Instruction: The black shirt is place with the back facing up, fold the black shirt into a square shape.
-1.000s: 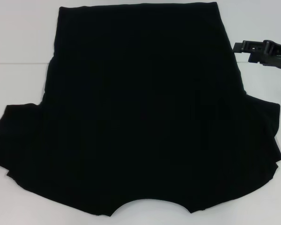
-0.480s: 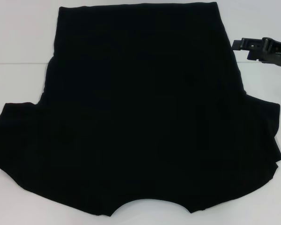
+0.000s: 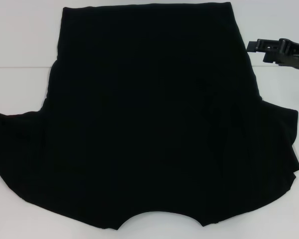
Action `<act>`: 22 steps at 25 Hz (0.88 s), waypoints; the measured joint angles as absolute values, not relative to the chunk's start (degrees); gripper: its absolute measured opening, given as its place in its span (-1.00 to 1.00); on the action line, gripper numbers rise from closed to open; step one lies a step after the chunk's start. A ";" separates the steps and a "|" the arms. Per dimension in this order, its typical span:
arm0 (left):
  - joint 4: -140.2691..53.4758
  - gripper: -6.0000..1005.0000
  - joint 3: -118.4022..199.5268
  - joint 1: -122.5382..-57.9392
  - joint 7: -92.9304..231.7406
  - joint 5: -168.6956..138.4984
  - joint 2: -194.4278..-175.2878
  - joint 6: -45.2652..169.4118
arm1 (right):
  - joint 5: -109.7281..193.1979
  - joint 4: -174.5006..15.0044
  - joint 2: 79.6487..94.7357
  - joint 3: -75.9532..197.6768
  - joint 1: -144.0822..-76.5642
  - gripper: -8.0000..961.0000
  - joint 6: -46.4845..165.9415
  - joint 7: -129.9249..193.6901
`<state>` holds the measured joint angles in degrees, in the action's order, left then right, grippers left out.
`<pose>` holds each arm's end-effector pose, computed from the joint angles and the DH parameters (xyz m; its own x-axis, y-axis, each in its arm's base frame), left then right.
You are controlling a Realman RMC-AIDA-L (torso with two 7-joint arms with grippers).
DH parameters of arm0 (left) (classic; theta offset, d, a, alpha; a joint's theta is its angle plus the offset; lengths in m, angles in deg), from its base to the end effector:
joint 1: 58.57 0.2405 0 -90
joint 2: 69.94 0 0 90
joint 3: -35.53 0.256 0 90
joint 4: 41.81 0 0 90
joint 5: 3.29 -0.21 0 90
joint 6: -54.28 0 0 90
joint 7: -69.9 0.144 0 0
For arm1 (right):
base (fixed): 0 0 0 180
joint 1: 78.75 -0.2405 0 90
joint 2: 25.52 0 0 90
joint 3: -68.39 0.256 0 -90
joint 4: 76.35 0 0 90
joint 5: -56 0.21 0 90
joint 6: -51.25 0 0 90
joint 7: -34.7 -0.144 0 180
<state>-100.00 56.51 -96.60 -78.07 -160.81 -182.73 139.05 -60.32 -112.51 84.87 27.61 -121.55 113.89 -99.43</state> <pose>-0.3233 0.3723 0.1372 0.1058 0.8549 0.5079 0.9429 0.0760 -0.3244 0.2450 0.4495 0.0749 0.2466 -0.6932 -0.6772 -0.9622 -0.2586 -0.0856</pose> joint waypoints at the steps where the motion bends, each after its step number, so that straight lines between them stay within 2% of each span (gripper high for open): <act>1: -99.90 -0.98 57.65 -97.02 -78.36 -160.86 -182.77 139.44 | -60.31 -112.51 84.87 27.61 -121.55 0.68 113.90 -99.42; 5: -99.73 -0.98 63.25 -98.45 -79.70 -160.81 -183.58 139.44 | -60.28 -112.44 84.87 27.61 -121.55 0.68 113.67 -99.43; 14: -99.92 -0.97 77.85 -101.29 -75.54 -160.06 -187.79 143.83 | -60.47 -112.17 84.87 27.61 -121.51 0.68 113.20 -99.23; 19: -99.54 -0.94 79.41 -101.93 -75.10 -157.79 -188.15 147.28 | -60.56 -112.13 84.79 27.60 -121.19 0.68 113.05 -99.18; 22: -99.17 -0.88 78.70 -101.45 -73.34 -154.43 -187.35 149.85 | -60.58 -112.12 84.65 27.61 -121.03 0.68 112.88 -99.18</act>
<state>-99.17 78.70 -101.45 -73.34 -154.43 -187.35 149.85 -60.58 -112.12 84.65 27.61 -121.03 112.88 -99.18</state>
